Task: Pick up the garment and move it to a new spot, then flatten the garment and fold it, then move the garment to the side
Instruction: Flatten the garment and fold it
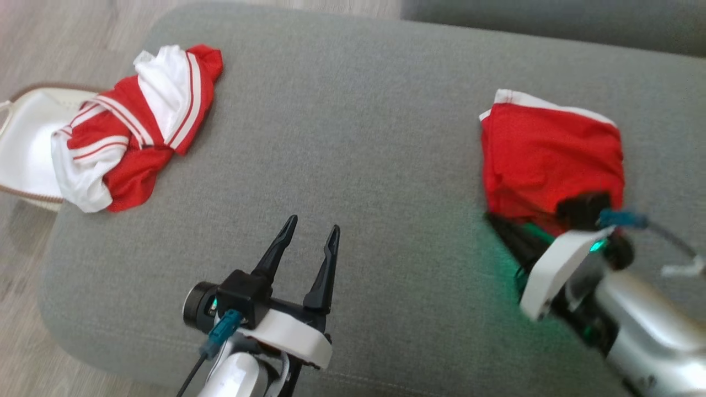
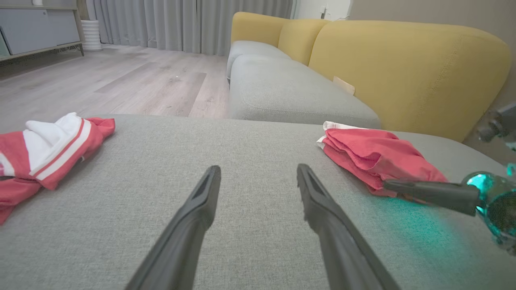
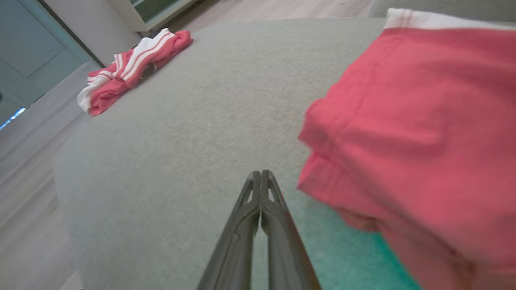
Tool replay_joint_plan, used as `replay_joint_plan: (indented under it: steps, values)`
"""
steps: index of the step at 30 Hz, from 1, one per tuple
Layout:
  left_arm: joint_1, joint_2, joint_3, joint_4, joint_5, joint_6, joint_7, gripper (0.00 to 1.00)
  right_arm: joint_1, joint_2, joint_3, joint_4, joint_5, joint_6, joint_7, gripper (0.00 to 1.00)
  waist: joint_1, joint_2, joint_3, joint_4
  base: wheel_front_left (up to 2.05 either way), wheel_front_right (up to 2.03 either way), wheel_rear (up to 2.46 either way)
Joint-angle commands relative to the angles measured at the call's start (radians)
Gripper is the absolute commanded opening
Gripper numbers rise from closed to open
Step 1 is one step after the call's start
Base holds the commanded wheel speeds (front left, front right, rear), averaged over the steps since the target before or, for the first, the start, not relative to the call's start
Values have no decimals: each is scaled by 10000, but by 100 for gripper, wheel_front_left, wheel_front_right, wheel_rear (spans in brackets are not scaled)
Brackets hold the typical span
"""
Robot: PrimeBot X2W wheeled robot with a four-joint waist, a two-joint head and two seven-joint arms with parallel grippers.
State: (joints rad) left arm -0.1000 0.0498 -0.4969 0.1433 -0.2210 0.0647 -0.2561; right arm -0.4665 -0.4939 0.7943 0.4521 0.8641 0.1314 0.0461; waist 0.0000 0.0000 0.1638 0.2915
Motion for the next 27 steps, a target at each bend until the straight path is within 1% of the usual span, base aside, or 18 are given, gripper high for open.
replay_joint_plan:
  steps: [1,2,3,5,6,8,10,12,14,15,19,20,21,23,24,25,27]
  values:
    - [-76,5,391,-252,9,91,-57,100,399,12,293,-383,197,-7,-272,0,0,0,-298,-108,0,0,0]
    - [-12,5,419,-216,-3,118,-57,100,525,57,400,-426,242,-7,-438,0,0,0,-432,-146,0,0,0]
    - [55,5,464,-207,-35,151,-57,100,656,107,417,-415,257,-7,-686,16,0,0,-570,-188,0,0,0]
    - [238,5,618,-184,-131,245,-57,100,932,263,242,-233,133,-7,-1405,100,0,0,-870,-324,0,0,0]
    - [238,5,618,-184,-131,245,-57,100,932,263,242,-233,133,-7,-1405,100,0,0,-870,-324,0,0,0]
    - [465,5,841,-72,-125,360,-57,100,1232,503,-136,207,-139,-7,-2128,100,0,0,-1196,-522,0,0,0]
    - [718,5,1081,19,-44,431,-57,100,1475,772,-579,682,-595,-7,-2622,100,0,0,-1493,-740,0,0,0]
    - [942,19,1303,-116,69,356,-57,100,1689,1062,-1231,1101,-1090,-7,-2902,100,0,0,-1758,-945,0,0,0]
    - [1199,47,1544,-385,232,251,-57,100,1841,1311,-2012,1256,-1744,-7,-3039,100,0,0,-1927,-1149,0,0,0]
    - [1455,69,1814,-696,392,130,-57,100,2004,1582,-3104,830,-2522,-7,-3068,100,0,0,-2025,-1364,0,0,0]
    - [1914,48,2551,-1333,594,216,-57,100,2889,2263,-5204,-443,-4289,-7,-3075,100,0,0,-2160,-1667,0,0,0]
    - [2036,35,2770,-1508,416,238,-57,100,3112,2464,-5626,-678,-4687,-7,-3075,100,0,0,-2192,-1704,0,0,0]
    - [2143,22,3027,-1715,179,277,-57,100,3325,2653,-5959,-888,-5064,-7,-3076,100,0,0,-2224,-1727,0,0,0]
    - [2245,14,3278,-2192,295,80,-57,100,3728,3028,-6333,-1199,-5537,-7,-3076,100,0,0,-2298,-1780,0,0,0]
    - [2351,12,3451,-2363,294,101,-57,100,3886,3177,-6461,-1366,-5708,-7,-3077,100,0,0,-2335,-1807,0,0,0]
    - [2496,10,3593,-2401,200,159,-57,100,4031,3273,-6455,-1549,-5864,-7,-3077,100,0,0,-2376,-1831,0,0,0]
    - [2797,9,3722,-2063,549,226,-57,100,4330,3418,-6502,-1735,-6068,-7,-3077,100,0,0,-2469,-1885,0,0,0]
